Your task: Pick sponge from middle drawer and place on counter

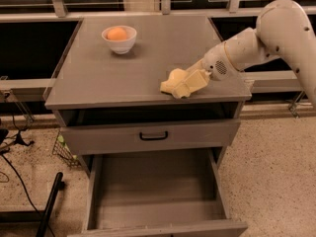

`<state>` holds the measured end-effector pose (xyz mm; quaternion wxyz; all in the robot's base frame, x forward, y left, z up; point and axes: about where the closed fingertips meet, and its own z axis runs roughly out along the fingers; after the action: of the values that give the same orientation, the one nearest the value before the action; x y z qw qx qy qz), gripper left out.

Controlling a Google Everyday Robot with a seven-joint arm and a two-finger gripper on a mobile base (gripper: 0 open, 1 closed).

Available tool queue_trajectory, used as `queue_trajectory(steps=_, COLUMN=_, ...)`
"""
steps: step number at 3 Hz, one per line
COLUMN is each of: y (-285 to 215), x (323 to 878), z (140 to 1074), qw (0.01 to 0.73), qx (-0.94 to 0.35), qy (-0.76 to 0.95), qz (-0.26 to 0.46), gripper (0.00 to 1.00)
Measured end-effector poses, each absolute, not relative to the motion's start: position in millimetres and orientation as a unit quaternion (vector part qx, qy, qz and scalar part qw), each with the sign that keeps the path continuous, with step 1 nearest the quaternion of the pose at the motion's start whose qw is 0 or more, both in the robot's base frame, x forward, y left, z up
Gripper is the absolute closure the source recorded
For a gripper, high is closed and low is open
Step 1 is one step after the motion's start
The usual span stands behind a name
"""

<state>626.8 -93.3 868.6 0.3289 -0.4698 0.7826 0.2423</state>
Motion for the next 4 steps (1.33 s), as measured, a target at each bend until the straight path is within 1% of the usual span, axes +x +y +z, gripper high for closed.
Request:
queue_trajectory(steps=1, y=-105.5, x=652.1, z=841.1, qw=0.332, qx=-0.47, qy=0.793, qz=0.2, gripper=1.0)
queue_trajectory(steps=2, y=-105.5, x=652.1, z=841.1, qw=0.332, qx=-0.47, qy=0.793, qz=0.2, gripper=1.0)
queue_trajectory(steps=4, y=-109.4, x=665.8, z=851.3, qw=0.371, qx=-0.484, qy=0.777, qz=0.159, gripper=1.0)
